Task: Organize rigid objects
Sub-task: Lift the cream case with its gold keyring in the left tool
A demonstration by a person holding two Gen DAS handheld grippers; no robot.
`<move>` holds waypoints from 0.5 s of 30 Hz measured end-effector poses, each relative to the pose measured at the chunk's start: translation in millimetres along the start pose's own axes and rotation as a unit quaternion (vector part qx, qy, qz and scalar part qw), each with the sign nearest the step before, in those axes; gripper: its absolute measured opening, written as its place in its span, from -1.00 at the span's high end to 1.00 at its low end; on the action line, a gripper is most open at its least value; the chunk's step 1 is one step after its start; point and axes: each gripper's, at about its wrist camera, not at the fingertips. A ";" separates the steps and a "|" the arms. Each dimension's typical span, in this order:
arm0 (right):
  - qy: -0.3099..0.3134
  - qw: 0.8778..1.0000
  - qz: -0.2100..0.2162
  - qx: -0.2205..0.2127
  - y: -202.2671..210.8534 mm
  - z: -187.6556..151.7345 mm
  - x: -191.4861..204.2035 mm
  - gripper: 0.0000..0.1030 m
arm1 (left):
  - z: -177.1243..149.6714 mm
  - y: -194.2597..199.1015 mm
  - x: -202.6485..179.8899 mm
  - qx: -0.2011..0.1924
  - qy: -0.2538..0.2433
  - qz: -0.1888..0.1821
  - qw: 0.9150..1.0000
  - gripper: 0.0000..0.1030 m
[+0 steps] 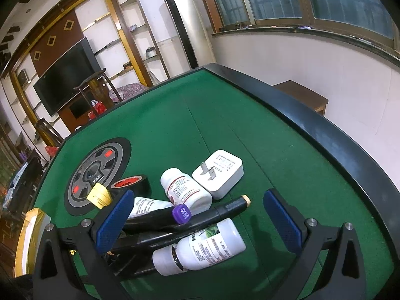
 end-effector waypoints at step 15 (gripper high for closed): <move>-0.007 1.000 0.002 -0.017 2.2 0.1 -2.9 -1.00 | -6.4 -4.9 3.6 -0.034 -0.094 0.046 0.994 -0.39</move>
Point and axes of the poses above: each gripper's, at about its wrist camera, not at the fingertips, and y roughly against the way its jaws point, x to its left, z to its top, and after that the axes turned 12 degrees about -x, right-handed
